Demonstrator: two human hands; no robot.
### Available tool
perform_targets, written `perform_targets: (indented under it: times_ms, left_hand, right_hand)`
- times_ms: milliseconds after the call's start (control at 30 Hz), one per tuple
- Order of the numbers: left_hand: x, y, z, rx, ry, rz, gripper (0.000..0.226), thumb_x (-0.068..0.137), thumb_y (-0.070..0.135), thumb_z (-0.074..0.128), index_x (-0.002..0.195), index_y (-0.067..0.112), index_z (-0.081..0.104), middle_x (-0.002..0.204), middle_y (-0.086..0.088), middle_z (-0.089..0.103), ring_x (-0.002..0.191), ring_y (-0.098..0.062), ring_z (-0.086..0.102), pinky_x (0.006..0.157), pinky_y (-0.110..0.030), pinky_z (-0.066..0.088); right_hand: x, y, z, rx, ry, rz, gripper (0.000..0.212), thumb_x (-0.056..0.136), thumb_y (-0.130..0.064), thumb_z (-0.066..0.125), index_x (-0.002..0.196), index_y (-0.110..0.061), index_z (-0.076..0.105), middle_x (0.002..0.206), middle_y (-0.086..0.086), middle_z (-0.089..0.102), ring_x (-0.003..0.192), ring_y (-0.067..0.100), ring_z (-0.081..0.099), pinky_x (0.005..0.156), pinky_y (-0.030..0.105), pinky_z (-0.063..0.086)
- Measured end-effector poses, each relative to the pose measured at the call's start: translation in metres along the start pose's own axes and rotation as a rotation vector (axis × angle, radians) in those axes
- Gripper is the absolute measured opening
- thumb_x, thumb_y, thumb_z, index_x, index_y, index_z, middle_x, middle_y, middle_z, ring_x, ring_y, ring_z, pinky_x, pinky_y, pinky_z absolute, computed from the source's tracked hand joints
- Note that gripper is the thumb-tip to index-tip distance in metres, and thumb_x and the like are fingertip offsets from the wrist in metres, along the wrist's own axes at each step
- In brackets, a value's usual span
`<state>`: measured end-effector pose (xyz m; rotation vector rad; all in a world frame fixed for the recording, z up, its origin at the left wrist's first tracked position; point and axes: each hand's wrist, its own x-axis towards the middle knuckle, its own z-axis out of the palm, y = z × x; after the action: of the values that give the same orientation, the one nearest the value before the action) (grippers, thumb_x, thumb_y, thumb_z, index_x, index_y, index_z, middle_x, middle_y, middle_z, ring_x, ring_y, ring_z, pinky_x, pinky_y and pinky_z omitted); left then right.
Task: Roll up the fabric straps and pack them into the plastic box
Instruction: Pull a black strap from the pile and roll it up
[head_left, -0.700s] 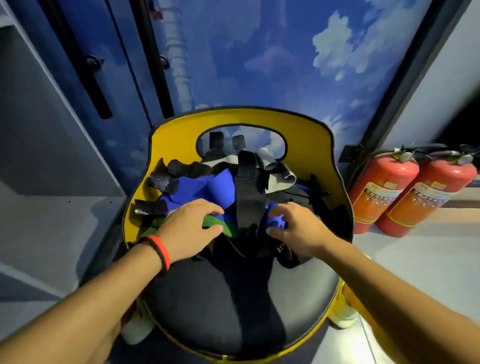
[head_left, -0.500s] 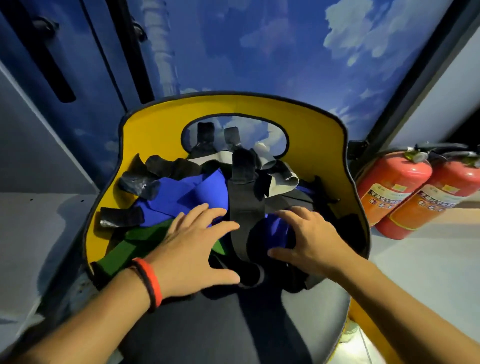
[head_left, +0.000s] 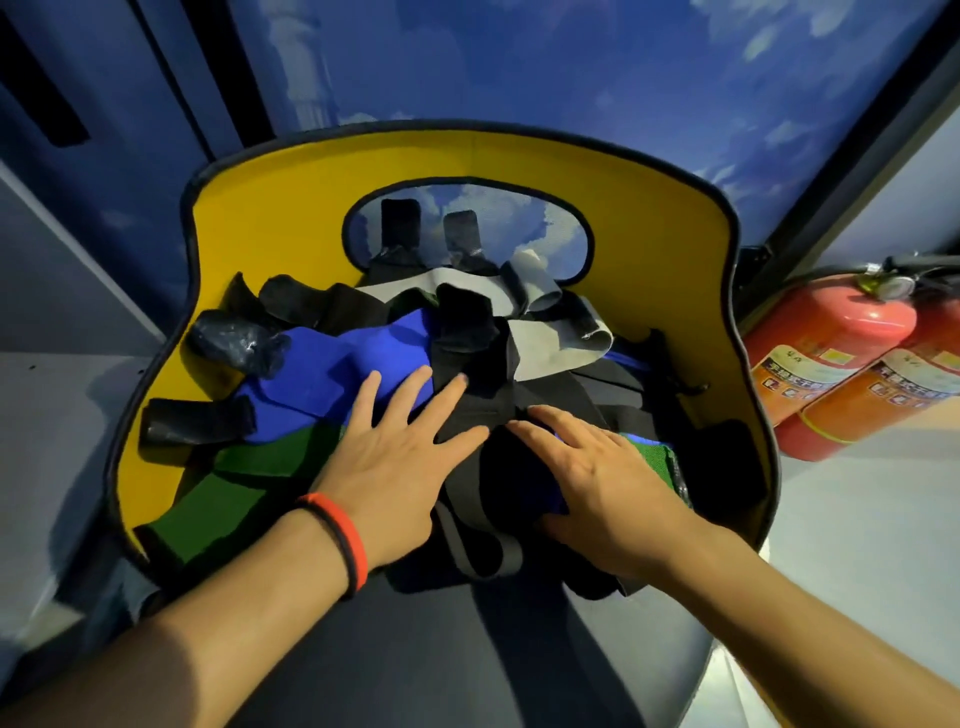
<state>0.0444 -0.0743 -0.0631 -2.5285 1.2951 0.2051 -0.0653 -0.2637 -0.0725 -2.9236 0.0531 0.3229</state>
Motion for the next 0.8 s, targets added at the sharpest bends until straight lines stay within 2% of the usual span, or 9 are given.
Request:
perform_targets:
  times_ms: [133, 233, 300, 333, 400, 500, 567, 667, 800]
  left_hand:
    - [-0.007, -0.019, 0.007, -0.03, 0.009, -0.101, 0.09, 0.086, 0.019, 0.057, 0.157, 0.046, 0.009, 0.166, 0.0, -0.021, 0.153, -0.032, -0.018, 0.121, -0.063, 0.001]
    - [-0.012, -0.036, 0.013, -0.067, 0.04, -0.184, 0.078, 0.084, 0.069, 0.059, 0.153, 0.05, 0.026, 0.168, 0.005, -0.013, 0.154, -0.031, -0.013, 0.12, -0.063, 0.006]
    - [-0.012, -0.049, 0.014, -0.119, 0.039, -0.259, 0.081, 0.08, 0.079, 0.054, 0.152, 0.052, 0.026, 0.168, 0.009, -0.013, 0.154, -0.03, -0.011, 0.12, -0.062, 0.008]
    - [-0.012, -0.057, 0.014, -0.131, 0.041, -0.297, 0.081, 0.082, 0.074, 0.057, 0.152, 0.053, 0.023, 0.167, 0.01, -0.015, 0.154, -0.03, -0.009, 0.121, -0.061, 0.009]
    - [-0.011, -0.073, 0.015, -0.139, 0.046, -0.369, 0.082, 0.089, 0.049, 0.066, 0.154, 0.053, 0.015, 0.167, 0.011, -0.017, 0.154, -0.029, -0.004, 0.121, -0.06, 0.012]
    - [-0.013, -0.089, 0.016, -0.177, 0.045, -0.45, 0.096, 0.084, 0.012, 0.06, 0.156, 0.051, 0.008, 0.167, 0.01, -0.015, 0.154, -0.028, 0.0, 0.121, -0.06, 0.016]
    - [-0.012, -0.09, 0.017, -0.181, 0.061, -0.46, 0.098, 0.081, 0.008, 0.059, 0.156, 0.048, 0.009, 0.167, 0.007, -0.011, 0.154, -0.027, 0.001, 0.121, -0.058, 0.017]
    - [-0.009, -0.085, 0.015, -0.173, 0.106, -0.448, 0.096, 0.08, 0.014, 0.064, 0.156, 0.045, 0.014, 0.167, 0.004, -0.006, 0.154, -0.025, 0.0, 0.122, -0.056, 0.015]
    - [-0.008, -0.074, 0.009, -0.233, 0.057, -0.409, 0.107, 0.075, 0.013, 0.064, 0.157, 0.043, 0.002, 0.165, 0.001, -0.021, 0.152, -0.023, -0.018, 0.123, -0.056, 0.002]
  right_hand:
    - [-0.01, 0.009, -0.003, 0.017, -0.027, 0.085, 0.103, 0.086, -0.05, 0.073, 0.162, -0.033, 0.004, 0.167, 0.002, 0.011, 0.151, 0.025, 0.023, 0.12, 0.036, 0.028]
    - [-0.016, 0.014, -0.007, 0.021, -0.056, 0.14, 0.111, 0.084, -0.056, 0.072, 0.161, -0.036, -0.005, 0.167, 0.002, 0.013, 0.152, 0.024, 0.021, 0.12, 0.039, 0.029]
    - [-0.017, 0.018, -0.009, 0.035, -0.059, 0.187, 0.117, 0.082, -0.06, 0.073, 0.16, -0.035, -0.009, 0.166, 0.001, 0.015, 0.151, 0.023, 0.023, 0.119, 0.04, 0.03]
    - [-0.016, 0.021, -0.01, 0.042, -0.049, 0.215, 0.119, 0.08, -0.061, 0.074, 0.161, -0.033, -0.009, 0.166, 0.001, 0.017, 0.15, 0.023, 0.025, 0.119, 0.041, 0.031]
    - [-0.015, 0.027, -0.01, 0.036, -0.024, 0.275, 0.12, 0.078, -0.066, 0.073, 0.162, -0.028, -0.005, 0.164, 0.002, 0.024, 0.148, 0.024, 0.029, 0.118, 0.041, 0.032]
    - [-0.011, 0.033, -0.007, 0.005, -0.039, 0.353, 0.117, 0.076, -0.077, 0.066, 0.161, -0.025, 0.006, 0.159, 0.003, 0.034, 0.145, 0.025, 0.036, 0.116, 0.041, 0.034]
    - [-0.008, 0.033, 0.0, -0.016, -0.054, 0.363, 0.111, 0.075, -0.079, 0.064, 0.159, -0.026, 0.014, 0.153, 0.004, 0.041, 0.139, 0.025, 0.043, 0.113, 0.042, 0.038]
    - [-0.003, 0.027, 0.011, 0.007, -0.001, 0.321, 0.097, 0.075, -0.074, 0.068, 0.151, -0.026, 0.031, 0.142, 0.004, 0.049, 0.129, 0.026, 0.049, 0.105, 0.041, 0.045]
    - [0.001, 0.013, 0.02, 0.197, 0.074, 0.202, 0.078, 0.081, -0.069, 0.065, 0.143, -0.027, 0.043, 0.133, 0.001, 0.059, 0.123, 0.024, 0.053, 0.1, 0.038, 0.047]
